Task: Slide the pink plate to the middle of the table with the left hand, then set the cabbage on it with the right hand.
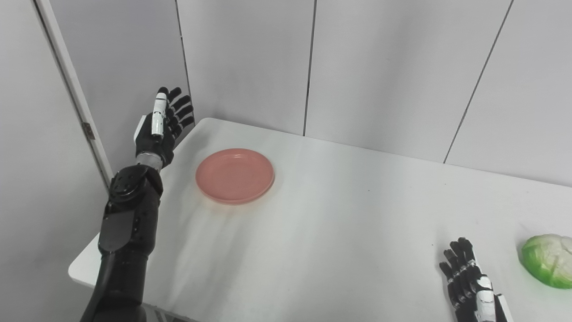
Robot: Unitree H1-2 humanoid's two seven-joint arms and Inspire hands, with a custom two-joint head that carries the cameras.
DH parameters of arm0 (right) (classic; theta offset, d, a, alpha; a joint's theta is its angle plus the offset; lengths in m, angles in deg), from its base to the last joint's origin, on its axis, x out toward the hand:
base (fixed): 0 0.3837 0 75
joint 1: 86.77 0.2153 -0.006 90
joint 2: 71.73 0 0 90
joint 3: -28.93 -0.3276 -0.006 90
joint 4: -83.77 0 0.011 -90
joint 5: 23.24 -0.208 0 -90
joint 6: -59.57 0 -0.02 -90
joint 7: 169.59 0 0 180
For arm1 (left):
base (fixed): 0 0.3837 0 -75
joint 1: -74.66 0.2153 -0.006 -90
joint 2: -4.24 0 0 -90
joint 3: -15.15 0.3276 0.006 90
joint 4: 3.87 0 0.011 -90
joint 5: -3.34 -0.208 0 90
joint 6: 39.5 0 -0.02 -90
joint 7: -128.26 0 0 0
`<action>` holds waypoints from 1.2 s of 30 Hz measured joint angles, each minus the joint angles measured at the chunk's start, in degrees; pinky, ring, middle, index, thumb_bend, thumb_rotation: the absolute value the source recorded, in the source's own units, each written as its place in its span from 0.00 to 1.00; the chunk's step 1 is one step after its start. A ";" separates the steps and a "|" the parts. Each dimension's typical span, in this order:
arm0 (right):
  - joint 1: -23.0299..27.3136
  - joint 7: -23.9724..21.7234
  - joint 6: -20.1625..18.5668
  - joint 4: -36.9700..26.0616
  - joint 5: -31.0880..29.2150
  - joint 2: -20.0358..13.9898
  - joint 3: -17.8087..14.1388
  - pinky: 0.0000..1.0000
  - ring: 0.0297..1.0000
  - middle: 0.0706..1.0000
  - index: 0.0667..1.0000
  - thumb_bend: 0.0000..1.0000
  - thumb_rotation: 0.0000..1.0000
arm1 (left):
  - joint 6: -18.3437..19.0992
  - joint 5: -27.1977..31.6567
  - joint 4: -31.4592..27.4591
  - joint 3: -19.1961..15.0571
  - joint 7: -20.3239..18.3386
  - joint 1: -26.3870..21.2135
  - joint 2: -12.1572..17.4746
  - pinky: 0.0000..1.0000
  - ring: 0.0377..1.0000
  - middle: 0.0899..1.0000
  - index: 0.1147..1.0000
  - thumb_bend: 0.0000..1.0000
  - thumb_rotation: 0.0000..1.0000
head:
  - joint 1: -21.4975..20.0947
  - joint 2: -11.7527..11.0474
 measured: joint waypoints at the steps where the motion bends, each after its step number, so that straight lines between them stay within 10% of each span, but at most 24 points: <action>1: 0.00 0.02 -0.03 0.00 0.00 0.00 0.00 1.00 1.00 1.00 1.00 0.28 1.00 | 0.00 0.02 0.76 0.03 -0.02 -0.35 0.35 0.87 0.86 0.85 0.84 0.44 1.00 | 0.00 0.00; 36: 0.14 1.17 -2.38 -0.41 0.34 -0.07 -0.02 1.00 1.00 1.00 1.00 0.28 1.00 | -6.30 -0.56 24.62 0.77 -0.57 -3.81 4.24 0.83 0.83 0.82 0.82 0.43 1.00 | -0.97 1.23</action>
